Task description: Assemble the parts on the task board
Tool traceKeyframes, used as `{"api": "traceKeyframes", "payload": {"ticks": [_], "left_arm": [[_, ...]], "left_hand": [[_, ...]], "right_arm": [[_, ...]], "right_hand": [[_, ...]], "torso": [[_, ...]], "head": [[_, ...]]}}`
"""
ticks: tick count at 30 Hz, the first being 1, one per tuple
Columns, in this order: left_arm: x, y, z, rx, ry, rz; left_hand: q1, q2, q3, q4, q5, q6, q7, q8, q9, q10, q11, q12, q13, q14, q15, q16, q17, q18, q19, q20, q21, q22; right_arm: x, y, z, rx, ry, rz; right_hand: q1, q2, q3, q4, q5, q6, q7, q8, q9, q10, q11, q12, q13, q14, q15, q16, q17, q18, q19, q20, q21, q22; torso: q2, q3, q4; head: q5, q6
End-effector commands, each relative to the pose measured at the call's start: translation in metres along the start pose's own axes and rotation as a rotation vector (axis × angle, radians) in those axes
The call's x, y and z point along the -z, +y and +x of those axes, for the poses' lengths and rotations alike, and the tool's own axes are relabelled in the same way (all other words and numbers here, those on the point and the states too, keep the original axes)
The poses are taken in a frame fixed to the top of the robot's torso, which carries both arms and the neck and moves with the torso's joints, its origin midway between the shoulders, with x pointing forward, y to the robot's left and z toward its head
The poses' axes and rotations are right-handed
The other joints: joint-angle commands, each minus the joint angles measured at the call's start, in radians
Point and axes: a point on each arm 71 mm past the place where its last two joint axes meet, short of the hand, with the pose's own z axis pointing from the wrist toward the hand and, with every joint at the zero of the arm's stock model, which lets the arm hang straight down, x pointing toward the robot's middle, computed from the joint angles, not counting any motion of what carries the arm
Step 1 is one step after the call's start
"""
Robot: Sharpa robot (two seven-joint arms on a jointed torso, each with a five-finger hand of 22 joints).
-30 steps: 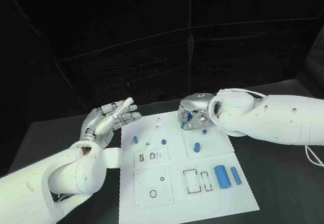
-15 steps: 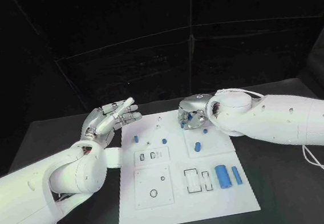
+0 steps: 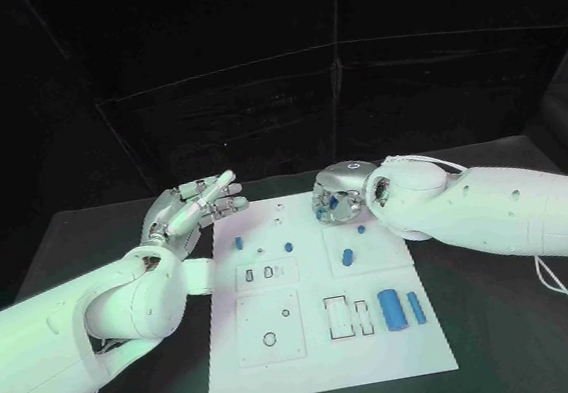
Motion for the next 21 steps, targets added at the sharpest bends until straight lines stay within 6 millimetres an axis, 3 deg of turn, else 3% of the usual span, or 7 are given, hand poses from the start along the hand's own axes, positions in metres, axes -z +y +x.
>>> {"api": "traceKeyframes", "payload": {"ticks": [1, 5, 15, 21], "left_arm": [[0.000, -0.003, 0.001, 0.010, 0.023, 0.010], [-0.001, -0.003, 0.000, 0.013, 0.030, 0.011], [-0.003, -0.003, -0.001, 0.013, 0.031, 0.007], [-0.005, -0.002, 0.000, 0.013, 0.031, 0.005]], "left_hand": [[0.008, -0.001, -0.005, 0.000, 0.001, -0.007, 0.019, -0.006, -0.001, -0.009, 0.003, -0.007, -0.002, -0.005, -0.002, -0.007, 0.001, 0.005, 0.004, 0.007, -0.006, -0.002], [0.005, -0.001, -0.009, 0.001, 0.001, -0.008, 0.019, -0.007, -0.001, -0.011, 0.004, -0.008, -0.002, -0.004, -0.002, -0.007, 0.002, 0.005, 0.004, 0.007, -0.007, -0.002], [0.005, -0.001, -0.009, 0.001, 0.001, -0.008, 0.019, -0.008, -0.001, -0.011, 0.004, -0.008, -0.002, -0.004, -0.001, -0.007, 0.003, 0.005, 0.004, 0.007, -0.007, -0.002], [0.005, -0.001, -0.009, 0.001, 0.001, -0.008, 0.019, -0.008, -0.001, -0.011, 0.004, -0.008, -0.002, -0.004, -0.001, -0.007, 0.003, 0.005, 0.004, 0.007, -0.007, -0.002]], "right_arm": [[0.001, 0.006, -0.014, -0.055, -0.178, -0.043], [0.000, 0.009, -0.017, -0.071, -0.219, -0.039], [-0.020, 0.016, -0.017, -0.080, -0.245, -0.026], [-0.034, 0.025, -0.010, -0.075, -0.170, -0.020]], "right_hand": [[0.010, 0.002, 0.009, -0.001, -0.004, 0.010, 0.001, 0.003, -0.001, 0.008, 0.002, 0.002, 0.001, 0.016, -0.005, 0.007, 0.002, -0.009, 0.008, -0.001, 0.005, 0.003], [0.009, -0.001, 0.013, -0.001, -0.004, 0.010, 0.001, 0.002, -0.002, 0.007, 0.003, 0.000, 0.001, 0.015, -0.005, 0.007, 0.002, -0.009, 0.007, -0.002, 0.008, 0.006], [-0.010, -0.011, 0.018, 0.014, -0.017, 0.008, 0.002, -0.004, -0.004, 0.005, 0.005, -0.007, -0.001, 0.015, -0.003, 0.014, 0.006, -0.010, 0.004, 0.000, 0.015, 0.012], [-0.021, -0.019, 0.019, 0.024, -0.029, 0.003, 0.001, -0.010, -0.006, -0.003, 0.006, -0.014, -0.003, 0.015, -0.001, 0.018, 0.010, -0.010, 0.001, 0.002, 0.020, 0.016]], "torso": [[0.002, -0.0007, 0.0013], [0.003, 0.0008, 0.0026], [0.005, 0.0004, 0.0048], [0.005, 0.0016, 0.0053]], "head": [[0.002, 0.007], [0.006, 0.008], [0.016, 0.014], [0.016, 0.012]]}}
